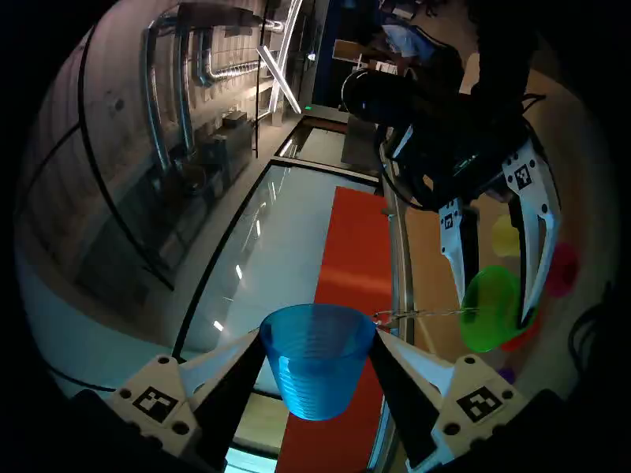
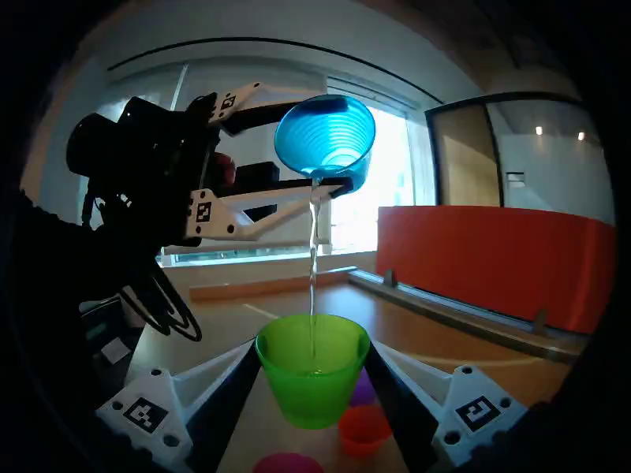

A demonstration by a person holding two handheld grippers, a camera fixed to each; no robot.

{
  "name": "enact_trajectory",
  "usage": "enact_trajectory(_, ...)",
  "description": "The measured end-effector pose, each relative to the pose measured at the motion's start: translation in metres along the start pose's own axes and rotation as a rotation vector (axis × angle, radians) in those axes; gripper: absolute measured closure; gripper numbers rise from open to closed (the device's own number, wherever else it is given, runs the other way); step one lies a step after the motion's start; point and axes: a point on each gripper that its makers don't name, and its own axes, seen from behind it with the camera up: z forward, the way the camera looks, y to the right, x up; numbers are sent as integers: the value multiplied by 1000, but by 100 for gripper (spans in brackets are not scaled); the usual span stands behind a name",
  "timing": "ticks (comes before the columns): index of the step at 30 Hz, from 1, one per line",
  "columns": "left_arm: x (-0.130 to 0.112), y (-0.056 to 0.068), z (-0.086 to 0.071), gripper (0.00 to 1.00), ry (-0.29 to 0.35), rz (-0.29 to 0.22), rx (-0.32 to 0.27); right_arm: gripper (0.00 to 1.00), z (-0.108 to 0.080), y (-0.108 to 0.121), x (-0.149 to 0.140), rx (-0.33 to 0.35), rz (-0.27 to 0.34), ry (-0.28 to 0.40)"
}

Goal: Pour water

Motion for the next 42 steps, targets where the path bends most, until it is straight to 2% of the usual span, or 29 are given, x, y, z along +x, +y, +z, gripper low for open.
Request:
enact_trajectory(11,-1,-2,1,13,-6,65,7,9,1,0,-1,0,1,-2)
enact_trajectory(32,3,-4,4,13,1,155,26,9,1,2,-2,-2,0,-1)
enact_trajectory(42,3,1,3,13,3,206,20,9,1,3,-2,-4,0,-1)
